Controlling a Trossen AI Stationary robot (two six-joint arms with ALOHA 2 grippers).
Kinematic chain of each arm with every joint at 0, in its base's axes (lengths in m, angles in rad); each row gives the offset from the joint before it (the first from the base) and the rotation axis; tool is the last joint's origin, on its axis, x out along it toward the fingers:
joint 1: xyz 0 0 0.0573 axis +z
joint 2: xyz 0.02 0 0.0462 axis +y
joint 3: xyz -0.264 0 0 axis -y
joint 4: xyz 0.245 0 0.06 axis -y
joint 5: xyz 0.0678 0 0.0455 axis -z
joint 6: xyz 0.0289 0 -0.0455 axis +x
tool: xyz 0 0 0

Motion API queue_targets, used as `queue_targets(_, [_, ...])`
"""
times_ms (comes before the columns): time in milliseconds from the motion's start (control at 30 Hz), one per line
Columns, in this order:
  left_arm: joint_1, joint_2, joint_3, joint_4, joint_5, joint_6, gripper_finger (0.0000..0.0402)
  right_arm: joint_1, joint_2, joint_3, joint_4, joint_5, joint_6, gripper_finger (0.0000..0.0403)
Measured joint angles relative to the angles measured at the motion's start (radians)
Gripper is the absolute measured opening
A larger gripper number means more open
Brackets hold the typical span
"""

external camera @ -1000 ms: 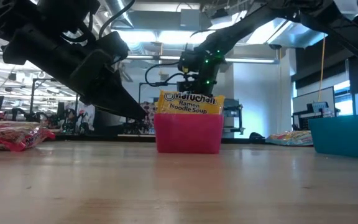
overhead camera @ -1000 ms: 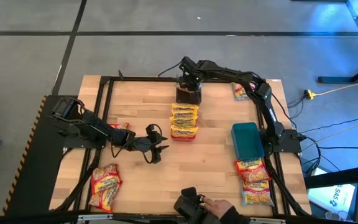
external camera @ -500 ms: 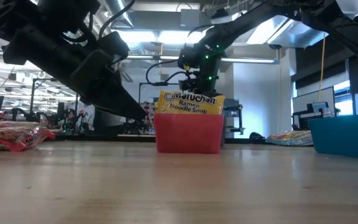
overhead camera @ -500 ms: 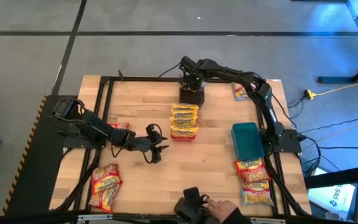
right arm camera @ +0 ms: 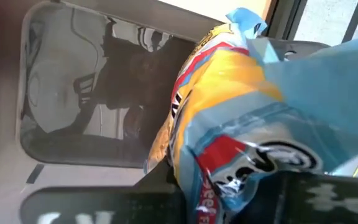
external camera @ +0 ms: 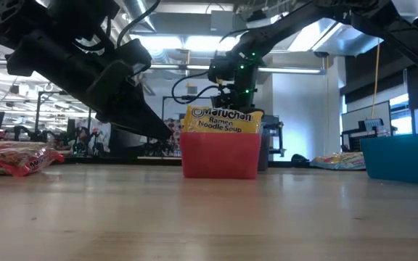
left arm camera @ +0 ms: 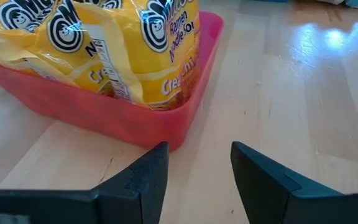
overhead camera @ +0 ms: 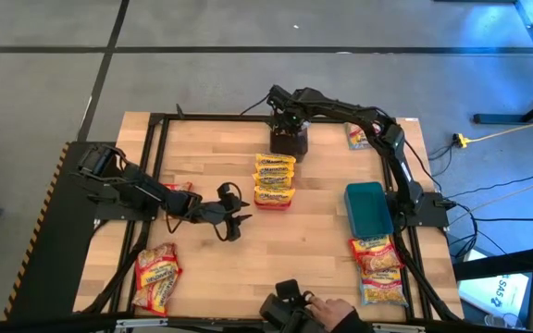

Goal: Sort Maruchan noodles
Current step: Put the blue noodle pack into the black bin

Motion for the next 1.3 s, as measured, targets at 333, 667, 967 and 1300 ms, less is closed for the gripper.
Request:
queue_targets(333, [0.002, 0.0, 0.0, 0.001, 0.002, 0.0, 0.017, -0.001, 0.039, -0.007, 0.006, -0.033, 0.0, 0.0036])
queue_targets(667, [0.002, 0.0, 0.0, 0.01, 0.002, 0.0, 0.017, -0.001, 0.058, -0.006, 0.042, -0.029, 0.001, 0.0046])
queue_targets(967, [0.002, 0.0, 0.0, 0.01, 0.026, 0.001, 0.017, 0.01, 0.066, 0.02, 0.058, -0.022, 0.034, 0.0144])
queue_targets(1300, [0.002, 0.0, 0.0, 0.009, 0.047, 0.008, 0.017, 0.031, 0.015, 0.124, -0.042, 0.024, 0.117, 0.0212])
